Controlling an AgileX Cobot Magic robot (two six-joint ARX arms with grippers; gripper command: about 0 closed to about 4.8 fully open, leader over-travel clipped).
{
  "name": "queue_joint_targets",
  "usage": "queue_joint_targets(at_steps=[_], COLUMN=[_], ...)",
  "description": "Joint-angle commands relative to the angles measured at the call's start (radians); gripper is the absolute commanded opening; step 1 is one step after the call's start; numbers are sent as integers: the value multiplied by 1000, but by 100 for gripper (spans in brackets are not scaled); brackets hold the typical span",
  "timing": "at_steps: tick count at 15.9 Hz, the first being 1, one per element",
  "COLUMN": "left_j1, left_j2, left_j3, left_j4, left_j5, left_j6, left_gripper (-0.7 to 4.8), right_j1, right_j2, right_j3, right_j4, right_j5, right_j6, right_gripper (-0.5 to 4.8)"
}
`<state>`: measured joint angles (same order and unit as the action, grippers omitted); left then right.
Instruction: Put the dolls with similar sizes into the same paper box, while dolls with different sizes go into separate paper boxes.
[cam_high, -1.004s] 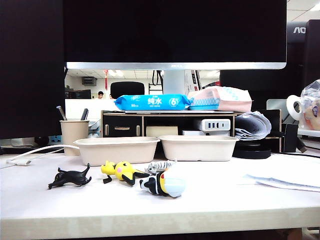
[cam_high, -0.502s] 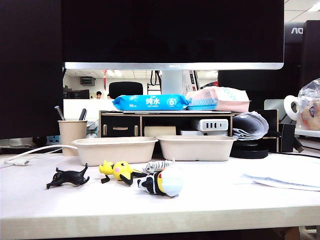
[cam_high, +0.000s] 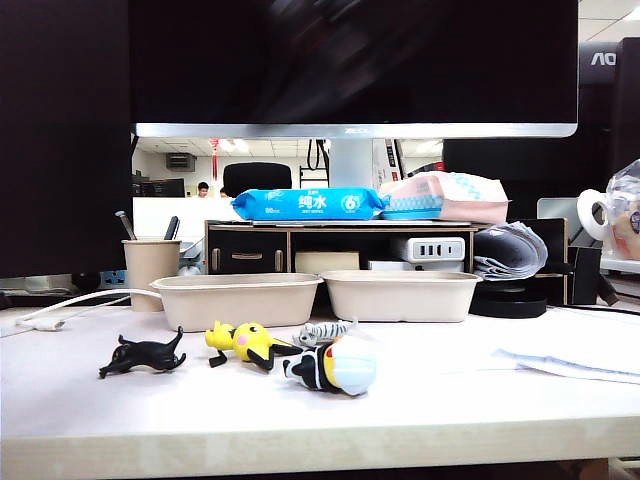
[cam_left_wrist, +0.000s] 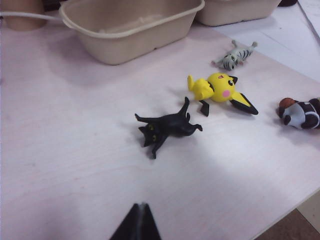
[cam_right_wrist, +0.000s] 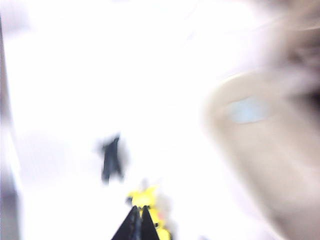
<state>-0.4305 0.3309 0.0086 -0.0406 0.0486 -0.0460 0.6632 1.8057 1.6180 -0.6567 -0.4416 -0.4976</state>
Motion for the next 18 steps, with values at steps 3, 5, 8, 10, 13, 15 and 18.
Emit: queue_joint_targets(at_steps=[3, 5, 8, 10, 13, 15, 18], left_j1=[2, 2, 2, 2, 2, 2, 2], left_j2=[0, 0, 0, 0, 0, 0, 0], left_j3=[1, 1, 1, 1, 1, 1, 1], left_j4=[12, 13, 12, 13, 12, 12, 12], left_j5=[-2, -2, -2, -3, -3, -3, -3], left_j6=[-3, -3, -3, -3, -3, -3, -3], left_gripper=[-5, -5, -5, -5, -5, -5, -5], right_j1=[191, 221, 231, 230, 230, 229, 229], right_j2=[208, 251, 279, 299, 328, 348, 364], right_j3=[70, 70, 70, 70, 70, 70, 70], right_j4=[-56, 52, 128, 130, 128, 116, 106], right_j5=[179, 183, 193, 202, 208, 210, 249], right_j6=[-264, -264, -261, -262, -261, -258, -258], right_gripper=[255, 368, 346, 325, 325, 322, 259])
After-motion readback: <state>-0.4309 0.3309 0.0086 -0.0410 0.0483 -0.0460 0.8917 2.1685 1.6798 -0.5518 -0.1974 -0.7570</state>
